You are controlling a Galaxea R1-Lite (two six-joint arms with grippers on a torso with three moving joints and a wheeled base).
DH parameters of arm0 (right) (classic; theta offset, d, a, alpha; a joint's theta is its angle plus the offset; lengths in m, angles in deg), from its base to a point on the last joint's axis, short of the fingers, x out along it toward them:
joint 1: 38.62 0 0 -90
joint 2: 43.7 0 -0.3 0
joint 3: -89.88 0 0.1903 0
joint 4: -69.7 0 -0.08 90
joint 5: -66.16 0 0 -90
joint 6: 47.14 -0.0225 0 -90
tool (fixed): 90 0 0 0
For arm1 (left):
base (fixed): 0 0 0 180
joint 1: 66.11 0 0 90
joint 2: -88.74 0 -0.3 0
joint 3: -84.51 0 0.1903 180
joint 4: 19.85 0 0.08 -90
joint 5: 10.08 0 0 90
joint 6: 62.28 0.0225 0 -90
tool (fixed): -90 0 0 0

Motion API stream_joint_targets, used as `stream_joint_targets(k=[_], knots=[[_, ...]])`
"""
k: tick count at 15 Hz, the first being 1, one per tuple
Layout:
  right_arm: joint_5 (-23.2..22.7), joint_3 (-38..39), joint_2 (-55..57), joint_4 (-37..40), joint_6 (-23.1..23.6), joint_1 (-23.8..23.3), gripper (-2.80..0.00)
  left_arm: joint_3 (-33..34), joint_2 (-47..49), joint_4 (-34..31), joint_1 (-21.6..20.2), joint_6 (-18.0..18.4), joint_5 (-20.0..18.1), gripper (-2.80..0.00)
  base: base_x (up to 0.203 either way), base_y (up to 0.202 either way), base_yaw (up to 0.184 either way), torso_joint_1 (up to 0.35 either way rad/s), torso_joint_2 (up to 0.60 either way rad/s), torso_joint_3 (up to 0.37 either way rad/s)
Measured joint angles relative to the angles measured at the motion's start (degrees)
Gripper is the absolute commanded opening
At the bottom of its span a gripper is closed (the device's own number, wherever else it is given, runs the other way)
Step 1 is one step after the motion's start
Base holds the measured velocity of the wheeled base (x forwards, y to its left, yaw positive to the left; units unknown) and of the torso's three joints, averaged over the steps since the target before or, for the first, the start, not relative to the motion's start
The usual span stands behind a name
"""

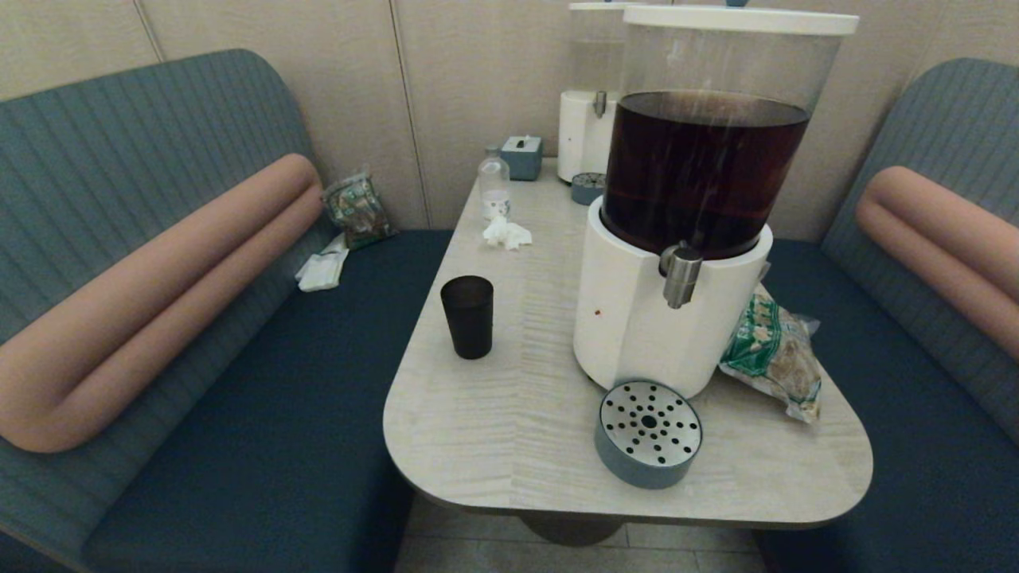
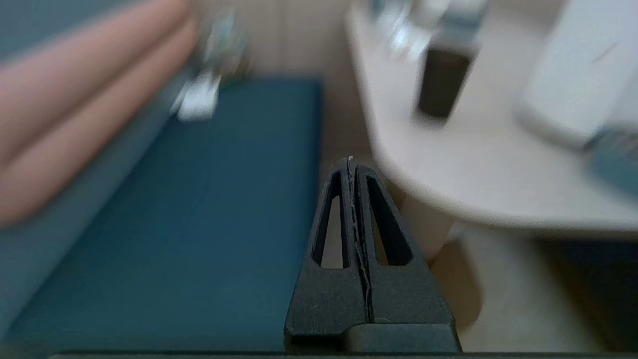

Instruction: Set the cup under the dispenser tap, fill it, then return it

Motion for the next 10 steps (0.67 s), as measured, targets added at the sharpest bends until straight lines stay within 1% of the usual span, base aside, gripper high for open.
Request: stream_joint_targets(k=[2, 3, 4, 8, 10], knots=[[0.0, 0.0, 0.0, 0.0, 0.0, -0.02, -2.8, 0.12, -0.62, -6.44, -0.04, 1.33, 1.86, -2.8, 0.0, 0.0, 0.0, 0.0, 0.0, 0.0], [0.0, 0.0, 0.0, 0.0, 0.02, -0.02, -2.8, 0.12, -0.72, -8.05, -0.04, 1.66, 2.08, -2.8, 0.0, 0.0, 0.0, 0.0, 0.0, 0.0], [0.0, 0.0, 0.0, 0.0, -0.02, -0.02, -2.8, 0.07, -0.78, -8.78, -0.04, 2.45, 1.86, -2.8, 0.0, 0.0, 0.0, 0.0, 0.0, 0.0], [-0.01, 0.0, 0.0, 0.0, 0.02, 0.0, -2.8, 0.16, -0.85, -7.97, 0.02, 5.05, 1.0, -2.8, 0.0, 0.0, 0.0, 0.0, 0.0, 0.0], [0.0, 0.0, 0.0, 0.02, 0.16, 0.0, -2.8, 0.23, -0.85, -7.92, 0.02, 5.21, 0.73, -2.8, 0.0, 0.0, 0.0, 0.0, 0.0, 0.0]])
